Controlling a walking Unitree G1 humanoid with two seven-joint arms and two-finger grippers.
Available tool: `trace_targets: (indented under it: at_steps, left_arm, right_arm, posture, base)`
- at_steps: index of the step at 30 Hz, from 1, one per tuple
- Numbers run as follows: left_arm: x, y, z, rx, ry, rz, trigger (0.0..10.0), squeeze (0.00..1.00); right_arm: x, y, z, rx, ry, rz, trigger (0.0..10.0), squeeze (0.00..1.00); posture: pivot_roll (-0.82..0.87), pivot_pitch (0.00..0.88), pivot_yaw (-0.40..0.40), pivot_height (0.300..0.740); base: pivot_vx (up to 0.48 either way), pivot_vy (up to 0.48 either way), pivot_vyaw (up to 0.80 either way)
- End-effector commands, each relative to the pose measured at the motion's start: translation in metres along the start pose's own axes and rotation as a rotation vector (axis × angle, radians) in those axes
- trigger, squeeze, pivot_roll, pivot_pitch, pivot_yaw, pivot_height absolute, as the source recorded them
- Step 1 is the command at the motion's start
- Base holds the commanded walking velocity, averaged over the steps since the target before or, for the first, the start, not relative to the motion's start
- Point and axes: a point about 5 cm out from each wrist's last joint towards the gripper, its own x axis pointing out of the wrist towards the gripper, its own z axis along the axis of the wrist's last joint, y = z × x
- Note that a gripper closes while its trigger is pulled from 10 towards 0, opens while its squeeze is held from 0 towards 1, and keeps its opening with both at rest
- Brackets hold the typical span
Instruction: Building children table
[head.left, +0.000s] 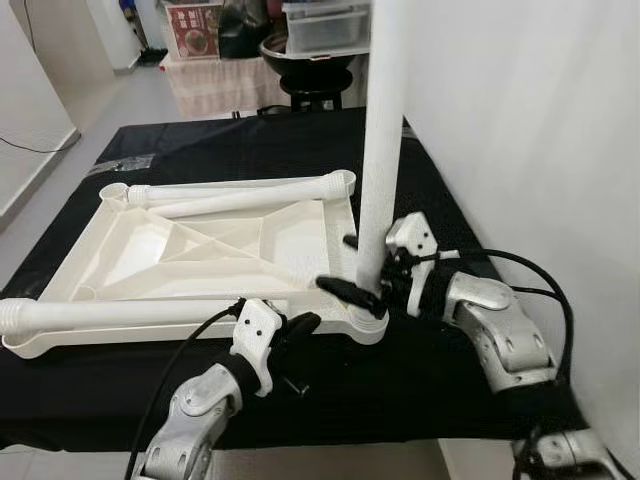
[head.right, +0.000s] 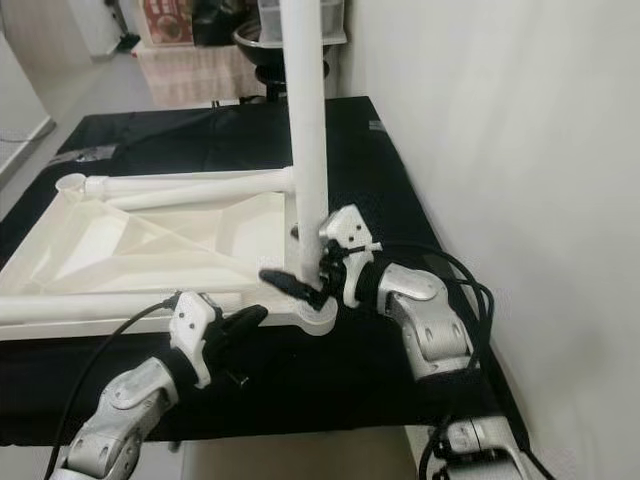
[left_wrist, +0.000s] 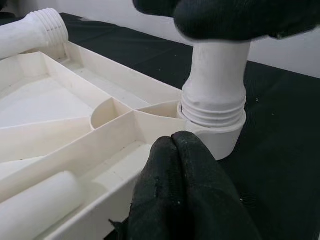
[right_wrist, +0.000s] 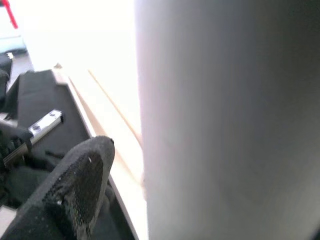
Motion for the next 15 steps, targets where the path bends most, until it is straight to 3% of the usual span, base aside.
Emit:
trace_targets:
  at_steps: [1,2,3,4,7,15]
  left_arm:
    - [-0.003,0.0,-0.004,0.002,0.019,0.006,10.0,0.0]
    - [-0.003,-0.001,-0.004,0.003,0.019,0.007,10.0,0.0]
    - [-0.003,-0.001,-0.005,0.004,0.019,0.007,10.0,0.0]
    - [-0.003,-0.001,-0.005,0.006,0.021,0.005,10.0,0.0]
    - [-0.003,-0.002,-0.005,0.009,0.023,0.002,10.0,0.0]
    - [-0.005,-0.003,-0.004,0.013,0.021,0.002,10.0,0.0]
  right_arm:
    - [0.003,0.0,0.004,0.0,-0.027,0.038,10.0,0.0]
    - [0.003,-0.005,0.003,0.021,-0.023,0.048,8.0,0.0]
    - [0.003,-0.01,0.001,0.036,-0.012,0.065,8.0,0.0]
    - [0.001,-0.013,-0.003,0.047,0.012,0.087,0.0,0.0]
    - [-0.005,-0.015,-0.01,0.072,0.045,0.131,0.0,0.0]
    - [-0.014,-0.021,-0.016,0.104,0.056,0.11,0.0,0.0]
  posture:
    - [-0.08,0.072,0.005,0.74]
    - [-0.07,0.069,0.007,0.74]
    - [-0.06,0.068,0.008,0.74]
    - [-0.06,0.066,0.008,0.74]
    - [-0.05,0.069,0.007,0.74]
    - [-0.06,0.079,0.009,0.74]
  base:
    - [0.0,0.0,0.0]
    - [0.0,0.0,0.0]
    - [0.0,0.0,0.0]
    - [0.0,0.0,0.0]
    - [0.0,0.0,0.0]
    - [0.0,0.0,0.0]
